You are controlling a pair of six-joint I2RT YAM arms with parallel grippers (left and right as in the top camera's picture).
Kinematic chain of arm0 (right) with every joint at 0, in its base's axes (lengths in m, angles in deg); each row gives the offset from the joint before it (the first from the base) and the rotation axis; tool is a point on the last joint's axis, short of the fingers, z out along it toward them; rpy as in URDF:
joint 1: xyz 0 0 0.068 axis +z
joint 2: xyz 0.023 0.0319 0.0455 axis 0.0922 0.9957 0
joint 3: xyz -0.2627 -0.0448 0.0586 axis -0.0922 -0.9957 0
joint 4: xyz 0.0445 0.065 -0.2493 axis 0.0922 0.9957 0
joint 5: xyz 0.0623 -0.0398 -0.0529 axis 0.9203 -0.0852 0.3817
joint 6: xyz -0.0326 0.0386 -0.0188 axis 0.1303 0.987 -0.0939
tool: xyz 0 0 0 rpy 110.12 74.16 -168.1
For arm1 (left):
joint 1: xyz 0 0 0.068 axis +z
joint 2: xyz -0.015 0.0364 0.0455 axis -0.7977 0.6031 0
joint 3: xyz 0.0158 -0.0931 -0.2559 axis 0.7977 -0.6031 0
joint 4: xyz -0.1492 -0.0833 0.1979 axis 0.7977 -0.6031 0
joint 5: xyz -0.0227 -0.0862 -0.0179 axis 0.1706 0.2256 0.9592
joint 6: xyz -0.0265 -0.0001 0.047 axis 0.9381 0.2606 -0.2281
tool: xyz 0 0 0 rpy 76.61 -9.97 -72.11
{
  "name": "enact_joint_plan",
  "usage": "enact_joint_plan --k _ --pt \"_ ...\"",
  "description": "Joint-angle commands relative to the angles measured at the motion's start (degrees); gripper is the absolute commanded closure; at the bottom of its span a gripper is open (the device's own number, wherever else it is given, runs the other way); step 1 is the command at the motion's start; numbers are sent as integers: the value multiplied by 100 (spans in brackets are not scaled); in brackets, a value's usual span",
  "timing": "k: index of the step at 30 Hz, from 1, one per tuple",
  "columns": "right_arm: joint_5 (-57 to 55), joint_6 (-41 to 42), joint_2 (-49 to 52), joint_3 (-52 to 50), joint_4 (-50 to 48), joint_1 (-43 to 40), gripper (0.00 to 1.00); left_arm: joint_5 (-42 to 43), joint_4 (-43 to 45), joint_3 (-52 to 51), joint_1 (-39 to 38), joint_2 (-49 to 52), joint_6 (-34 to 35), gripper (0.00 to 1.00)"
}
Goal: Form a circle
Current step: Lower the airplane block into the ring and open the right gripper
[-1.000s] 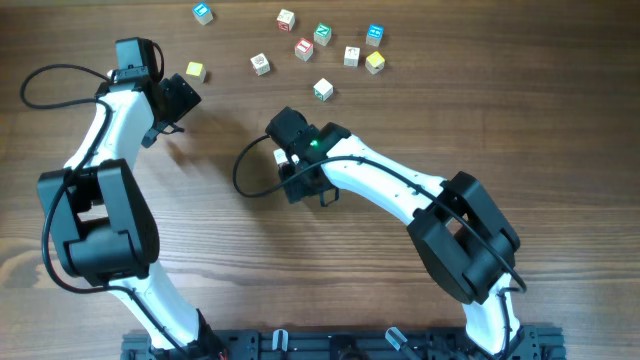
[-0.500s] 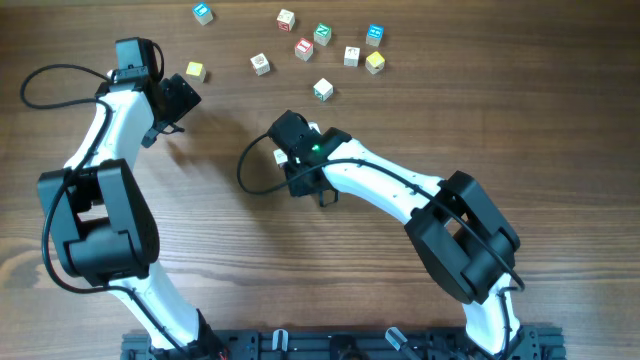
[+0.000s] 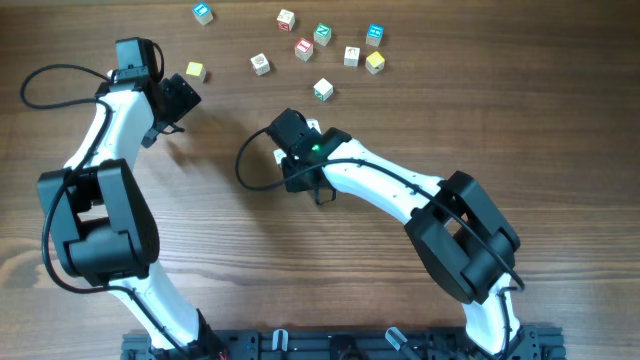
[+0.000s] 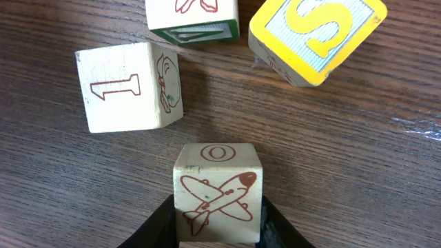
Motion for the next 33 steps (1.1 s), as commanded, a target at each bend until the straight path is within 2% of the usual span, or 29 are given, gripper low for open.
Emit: enact_joint_plan --k 1,13,20,21,23,27,31,33 --pt "-216 -42 66 -37 -9 -9 67 7 4 61 7 -94 -42 0" --pt "-247 -37 66 -52 -74 -9 67 7 4 61 7 -94 -44 0" --pt "-205 -37 66 -52 -76 -9 45 7 4 61 7 -94 -44 0" --pt "-205 -35 66 -52 -90 -9 45 7 4 61 7 -94 -44 0" --pt "-205 -37 66 -52 -140 -9 51 7 4 61 7 -94 -42 0" --pt "-208 -37 66 -52 -195 -9 53 7 4 61 7 -94 -44 0" --pt "-205 -35 66 -52 -199 -9 62 7 4 61 7 -94 -44 0" --pt "-205 -31 66 -52 -205 -9 62 7 4 61 7 -94 -44 0"
